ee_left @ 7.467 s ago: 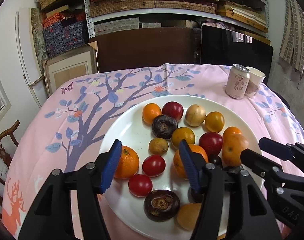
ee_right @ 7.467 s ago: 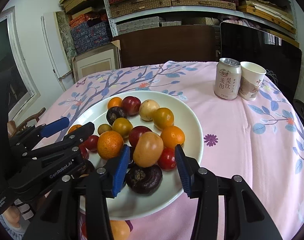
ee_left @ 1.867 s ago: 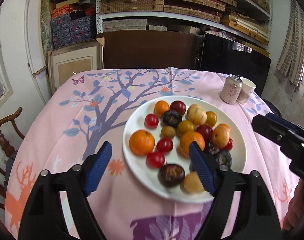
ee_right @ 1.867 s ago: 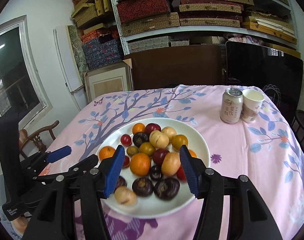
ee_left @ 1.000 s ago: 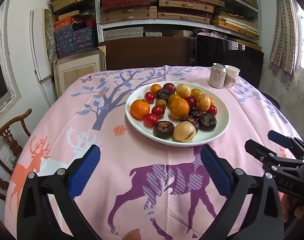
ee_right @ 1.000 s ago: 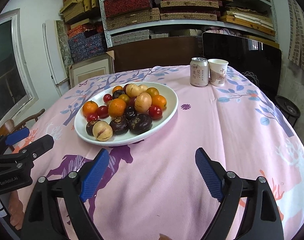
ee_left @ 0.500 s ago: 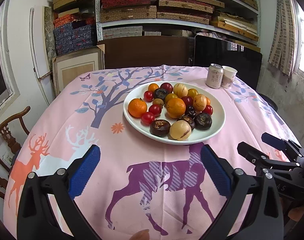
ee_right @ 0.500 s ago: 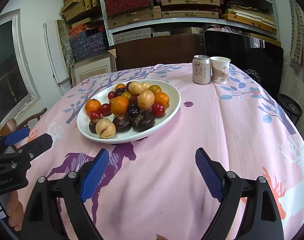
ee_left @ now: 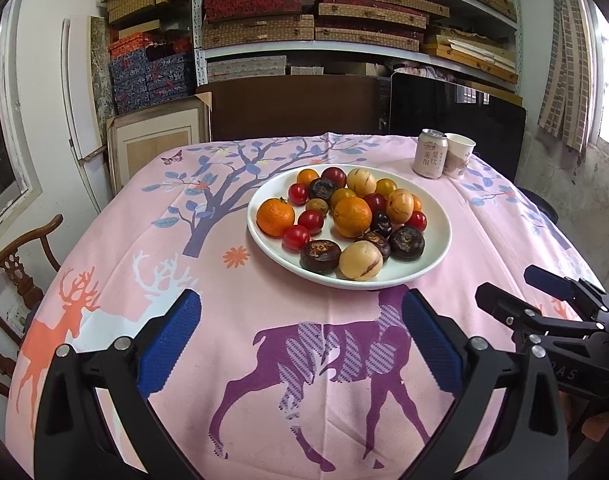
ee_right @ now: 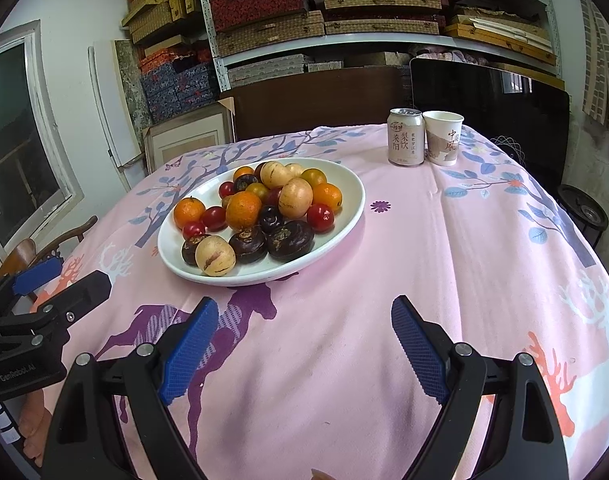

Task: Organize fruits

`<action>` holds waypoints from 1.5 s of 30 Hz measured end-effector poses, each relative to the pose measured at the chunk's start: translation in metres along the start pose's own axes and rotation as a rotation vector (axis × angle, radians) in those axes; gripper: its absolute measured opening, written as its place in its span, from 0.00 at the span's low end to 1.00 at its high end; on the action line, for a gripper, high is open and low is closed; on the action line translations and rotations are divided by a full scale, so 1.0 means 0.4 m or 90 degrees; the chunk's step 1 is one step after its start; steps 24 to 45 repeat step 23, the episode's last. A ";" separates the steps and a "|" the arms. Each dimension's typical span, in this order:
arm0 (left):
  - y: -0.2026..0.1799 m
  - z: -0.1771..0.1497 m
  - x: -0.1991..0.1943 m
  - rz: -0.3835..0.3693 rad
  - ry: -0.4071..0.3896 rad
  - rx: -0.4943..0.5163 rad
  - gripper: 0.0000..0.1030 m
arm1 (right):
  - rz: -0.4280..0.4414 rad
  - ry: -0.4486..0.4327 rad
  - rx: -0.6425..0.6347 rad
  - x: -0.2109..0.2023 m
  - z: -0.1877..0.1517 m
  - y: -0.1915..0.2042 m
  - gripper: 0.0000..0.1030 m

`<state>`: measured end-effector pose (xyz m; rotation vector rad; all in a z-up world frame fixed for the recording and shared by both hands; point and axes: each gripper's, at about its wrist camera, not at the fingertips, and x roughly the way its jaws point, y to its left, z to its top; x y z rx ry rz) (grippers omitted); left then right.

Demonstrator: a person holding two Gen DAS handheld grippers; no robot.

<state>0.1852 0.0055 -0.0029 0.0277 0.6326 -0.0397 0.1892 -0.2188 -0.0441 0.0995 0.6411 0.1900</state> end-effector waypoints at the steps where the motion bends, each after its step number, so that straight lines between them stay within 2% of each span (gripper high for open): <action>1: 0.001 0.000 -0.001 -0.001 -0.002 -0.001 0.96 | 0.000 0.000 0.000 0.000 0.001 -0.001 0.87; 45: -0.016 -0.004 0.000 -0.009 0.006 0.021 0.96 | 0.006 -0.001 -0.001 -0.006 0.001 0.005 0.87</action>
